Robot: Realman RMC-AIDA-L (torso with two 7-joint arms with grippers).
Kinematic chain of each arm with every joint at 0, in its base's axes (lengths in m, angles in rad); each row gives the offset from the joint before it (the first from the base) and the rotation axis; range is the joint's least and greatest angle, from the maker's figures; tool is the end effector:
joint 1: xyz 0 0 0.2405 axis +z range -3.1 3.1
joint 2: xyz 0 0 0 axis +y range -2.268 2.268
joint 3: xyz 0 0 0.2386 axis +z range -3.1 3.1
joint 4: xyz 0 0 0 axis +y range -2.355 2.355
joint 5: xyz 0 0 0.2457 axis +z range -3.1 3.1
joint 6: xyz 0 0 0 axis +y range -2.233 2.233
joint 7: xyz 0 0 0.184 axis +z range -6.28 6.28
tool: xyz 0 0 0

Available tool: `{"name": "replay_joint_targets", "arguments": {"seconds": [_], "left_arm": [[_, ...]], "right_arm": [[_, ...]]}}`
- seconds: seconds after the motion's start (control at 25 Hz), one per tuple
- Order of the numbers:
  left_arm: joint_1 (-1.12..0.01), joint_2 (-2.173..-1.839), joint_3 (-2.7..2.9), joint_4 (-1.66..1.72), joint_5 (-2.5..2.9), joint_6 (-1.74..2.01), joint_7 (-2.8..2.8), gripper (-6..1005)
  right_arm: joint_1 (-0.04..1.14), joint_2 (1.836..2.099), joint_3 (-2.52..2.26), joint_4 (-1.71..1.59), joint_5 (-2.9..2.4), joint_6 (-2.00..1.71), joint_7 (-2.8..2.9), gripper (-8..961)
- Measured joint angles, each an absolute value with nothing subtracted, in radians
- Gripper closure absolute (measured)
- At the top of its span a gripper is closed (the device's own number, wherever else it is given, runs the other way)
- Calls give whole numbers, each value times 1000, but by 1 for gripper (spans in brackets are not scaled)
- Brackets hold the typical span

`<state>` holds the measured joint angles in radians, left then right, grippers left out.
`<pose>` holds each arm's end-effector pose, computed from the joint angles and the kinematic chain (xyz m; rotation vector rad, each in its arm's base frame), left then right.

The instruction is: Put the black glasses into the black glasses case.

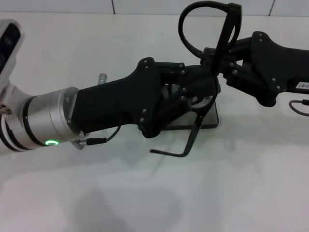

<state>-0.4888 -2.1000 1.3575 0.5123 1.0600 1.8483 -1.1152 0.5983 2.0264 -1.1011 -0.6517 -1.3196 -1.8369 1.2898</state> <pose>-0.1343 0.2979 -0.0434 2.6057 0.1743 1.6665 0.1217 0.3442 0.0035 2.7663 -0.0528 -1.4266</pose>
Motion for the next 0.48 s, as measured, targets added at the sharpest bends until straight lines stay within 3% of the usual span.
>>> {"name": "replay_joint_targets", "arguments": {"seconds": [0.48], "left_arm": [[-451, -2081, 1325, 525, 1014, 1907, -1107, 870]], "right_arm": [[563, 2017, -1047, -648, -1317, -1807, 1265, 881]]}}
